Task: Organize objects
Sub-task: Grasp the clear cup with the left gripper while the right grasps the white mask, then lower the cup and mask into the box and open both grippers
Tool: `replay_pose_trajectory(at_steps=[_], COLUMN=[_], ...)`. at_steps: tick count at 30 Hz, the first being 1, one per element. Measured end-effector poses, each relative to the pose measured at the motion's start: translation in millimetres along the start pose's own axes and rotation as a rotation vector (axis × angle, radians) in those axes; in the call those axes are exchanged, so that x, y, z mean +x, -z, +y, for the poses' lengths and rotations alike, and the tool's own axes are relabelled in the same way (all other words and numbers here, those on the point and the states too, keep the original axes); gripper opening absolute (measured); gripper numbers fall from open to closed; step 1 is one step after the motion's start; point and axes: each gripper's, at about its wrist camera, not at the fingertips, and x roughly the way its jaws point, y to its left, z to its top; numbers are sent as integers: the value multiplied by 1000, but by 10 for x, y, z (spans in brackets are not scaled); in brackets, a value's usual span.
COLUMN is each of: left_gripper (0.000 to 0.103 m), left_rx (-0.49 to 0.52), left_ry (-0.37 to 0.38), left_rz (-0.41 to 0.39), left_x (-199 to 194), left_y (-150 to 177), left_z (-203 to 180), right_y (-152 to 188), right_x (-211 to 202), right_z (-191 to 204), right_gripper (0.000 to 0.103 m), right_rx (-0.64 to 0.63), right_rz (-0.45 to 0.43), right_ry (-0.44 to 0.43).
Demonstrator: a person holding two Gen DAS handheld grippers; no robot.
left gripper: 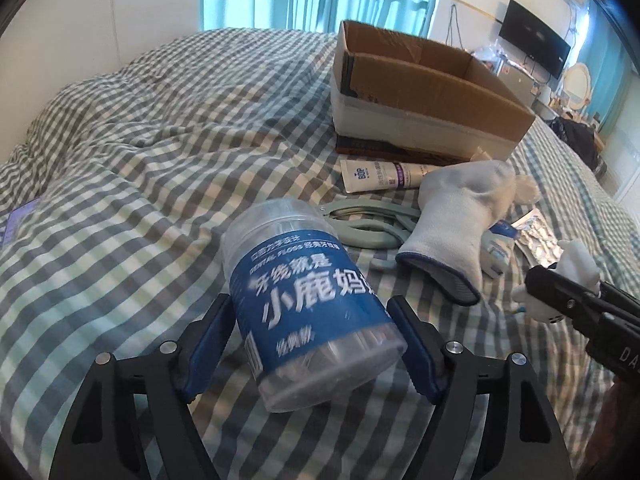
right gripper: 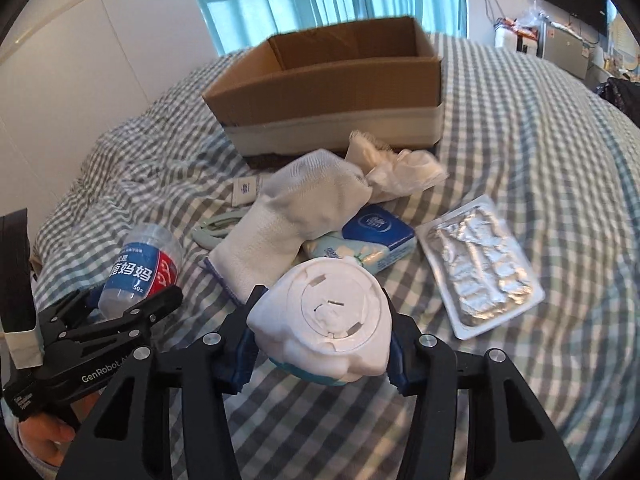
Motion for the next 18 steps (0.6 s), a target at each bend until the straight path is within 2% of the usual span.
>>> replay_pose_trajectory(at_steps=[1,7,12,18], left_gripper=[72,66,65,64], left_rx=[-4,-46,-53,-34], left_ry=[-2,12,50,76], left_rz=[-11,-107,-168,-268], left_x=[-51,-387,-583,-802], left_y=[2,-56,-140,-396], left_z=[0,-14,-51,-99], right_y=[-2,-8,-55,-183], right_x=[-47,-367,-583,-773], right_z=[0,11,23,79], right_gripper=[51,51,51,51], right_rx=[-2,-10,-21,-66], right_rz=[-10,-75,-118,-163], right_ry=[3,13,31,57])
